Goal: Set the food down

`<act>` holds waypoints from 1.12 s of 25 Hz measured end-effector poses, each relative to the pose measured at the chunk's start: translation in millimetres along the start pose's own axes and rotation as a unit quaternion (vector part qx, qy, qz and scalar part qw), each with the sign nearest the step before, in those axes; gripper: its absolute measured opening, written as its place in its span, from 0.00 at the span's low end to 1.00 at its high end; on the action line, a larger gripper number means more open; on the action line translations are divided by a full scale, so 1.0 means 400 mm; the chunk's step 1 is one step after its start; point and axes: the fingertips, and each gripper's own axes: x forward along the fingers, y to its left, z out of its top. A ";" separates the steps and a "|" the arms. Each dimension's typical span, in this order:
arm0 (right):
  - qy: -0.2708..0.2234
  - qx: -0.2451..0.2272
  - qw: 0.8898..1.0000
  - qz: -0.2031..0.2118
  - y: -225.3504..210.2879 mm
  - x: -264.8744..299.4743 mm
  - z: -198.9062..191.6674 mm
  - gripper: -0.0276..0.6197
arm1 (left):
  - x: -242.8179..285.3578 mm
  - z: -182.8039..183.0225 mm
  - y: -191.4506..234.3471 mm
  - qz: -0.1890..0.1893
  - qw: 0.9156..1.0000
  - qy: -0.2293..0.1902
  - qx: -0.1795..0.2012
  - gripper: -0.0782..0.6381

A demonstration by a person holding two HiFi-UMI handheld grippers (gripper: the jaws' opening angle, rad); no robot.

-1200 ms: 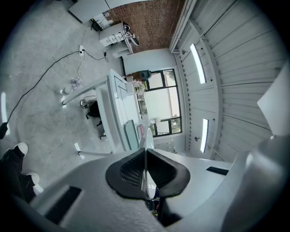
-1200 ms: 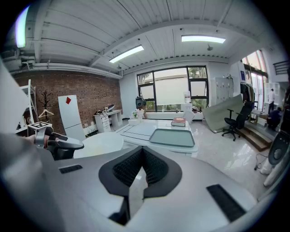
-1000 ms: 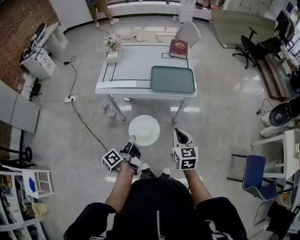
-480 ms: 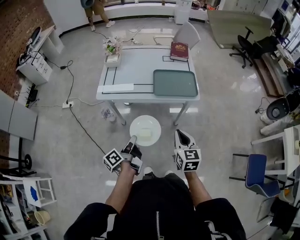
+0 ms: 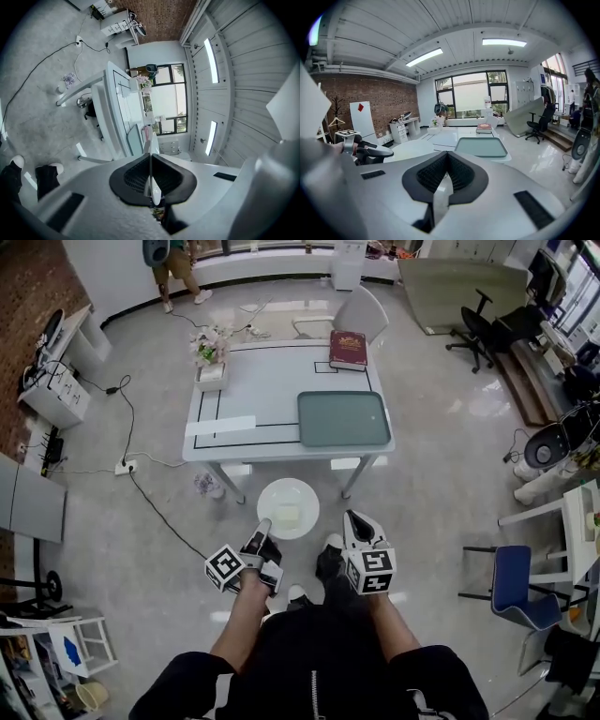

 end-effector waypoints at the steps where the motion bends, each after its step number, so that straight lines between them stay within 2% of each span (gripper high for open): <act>1: 0.000 0.002 1.000 -0.001 -0.011 0.012 0.004 0.05 | 0.017 0.003 0.002 0.001 1.000 0.001 0.000 0.13; 10: -0.004 0.010 1.000 0.019 -0.124 0.211 0.077 0.05 | 0.219 0.062 -0.002 0.010 1.000 -0.009 0.000 0.13; 18: 0.006 0.018 0.999 0.048 -0.285 0.416 0.177 0.05 | 0.448 0.119 -0.036 0.034 0.999 -0.035 0.000 0.13; 23: 0.004 0.005 0.998 0.066 -0.382 0.520 0.242 0.05 | 0.593 0.151 -0.062 0.028 0.998 -0.053 0.006 0.13; 28: 0.014 0.001 0.997 0.075 -0.457 0.594 0.254 0.05 | 0.684 0.167 -0.064 0.031 0.997 -0.064 0.002 0.13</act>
